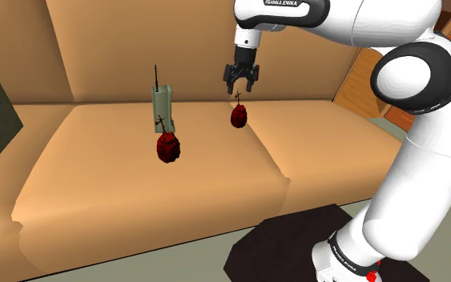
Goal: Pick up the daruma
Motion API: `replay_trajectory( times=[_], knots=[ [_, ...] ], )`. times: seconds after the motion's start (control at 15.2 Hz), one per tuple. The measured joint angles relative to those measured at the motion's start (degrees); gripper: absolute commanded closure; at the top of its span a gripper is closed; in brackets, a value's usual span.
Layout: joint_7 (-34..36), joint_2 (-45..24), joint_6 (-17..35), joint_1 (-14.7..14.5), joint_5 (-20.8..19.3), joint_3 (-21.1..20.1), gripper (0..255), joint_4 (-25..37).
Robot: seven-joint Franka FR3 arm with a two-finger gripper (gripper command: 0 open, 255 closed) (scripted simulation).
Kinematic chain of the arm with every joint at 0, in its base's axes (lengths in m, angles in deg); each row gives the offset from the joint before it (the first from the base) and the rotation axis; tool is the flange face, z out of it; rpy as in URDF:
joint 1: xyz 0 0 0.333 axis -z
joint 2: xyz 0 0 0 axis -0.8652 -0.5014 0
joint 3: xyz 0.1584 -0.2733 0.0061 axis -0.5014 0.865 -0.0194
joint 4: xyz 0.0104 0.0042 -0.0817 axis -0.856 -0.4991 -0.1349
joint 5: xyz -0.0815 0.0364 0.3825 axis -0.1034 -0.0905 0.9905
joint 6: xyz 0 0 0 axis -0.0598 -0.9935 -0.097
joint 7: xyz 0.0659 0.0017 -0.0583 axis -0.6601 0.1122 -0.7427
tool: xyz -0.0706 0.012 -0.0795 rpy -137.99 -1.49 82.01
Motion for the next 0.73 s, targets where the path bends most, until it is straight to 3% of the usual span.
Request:
replay_trajectory(
  times=[0.4,0.46,0.73],
  knots=[
    [-0.45,-0.76,3.91,0.01,0.10,0.00,0,-3.24],
    [-0.51,-0.73,4.23,0.03,0.10,0.01,255,-3.59],
    [-0.53,-0.69,4.58,0.02,0.10,0.01,255,-3.92]
  ],
)
